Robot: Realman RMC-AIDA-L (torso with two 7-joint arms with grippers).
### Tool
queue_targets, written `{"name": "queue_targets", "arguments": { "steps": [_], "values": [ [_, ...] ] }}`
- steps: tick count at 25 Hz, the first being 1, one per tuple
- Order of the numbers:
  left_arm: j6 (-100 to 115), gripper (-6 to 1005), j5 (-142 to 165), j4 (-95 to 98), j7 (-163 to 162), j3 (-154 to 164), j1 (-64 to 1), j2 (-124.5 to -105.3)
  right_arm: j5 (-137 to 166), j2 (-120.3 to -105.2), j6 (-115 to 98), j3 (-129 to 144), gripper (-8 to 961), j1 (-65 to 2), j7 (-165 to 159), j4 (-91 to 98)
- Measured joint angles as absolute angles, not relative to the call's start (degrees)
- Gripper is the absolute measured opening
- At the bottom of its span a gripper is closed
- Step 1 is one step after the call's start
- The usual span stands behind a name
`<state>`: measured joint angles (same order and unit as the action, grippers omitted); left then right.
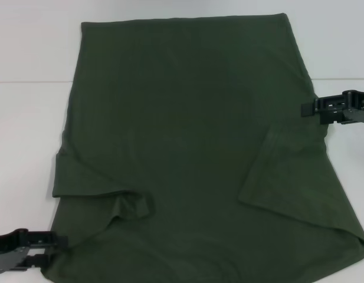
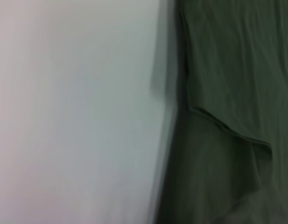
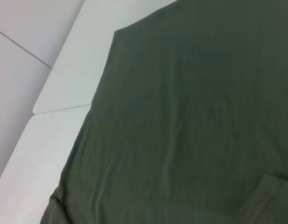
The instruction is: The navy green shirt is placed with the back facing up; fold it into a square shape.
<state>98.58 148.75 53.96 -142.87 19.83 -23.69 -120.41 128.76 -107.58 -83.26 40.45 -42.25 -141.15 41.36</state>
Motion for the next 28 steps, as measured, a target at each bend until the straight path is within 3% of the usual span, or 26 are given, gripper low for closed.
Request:
{"name": "queue_targets", "arguments": {
  "steps": [22, 28],
  "values": [
    [95.66, 717, 146.76, 50.11, -142.15, 22.68, -28.07, -121.03, 128.25, -107.40, -83.33, 39.91, 767, -41.52, -140.89, 41.49],
    [95.46, 614, 147.09, 50.38, -142.31, 22.91, -27.89, -121.03, 128.23, -107.27, -83.50, 39.32, 766, -41.45, -140.80, 41.57]
  ]
}}
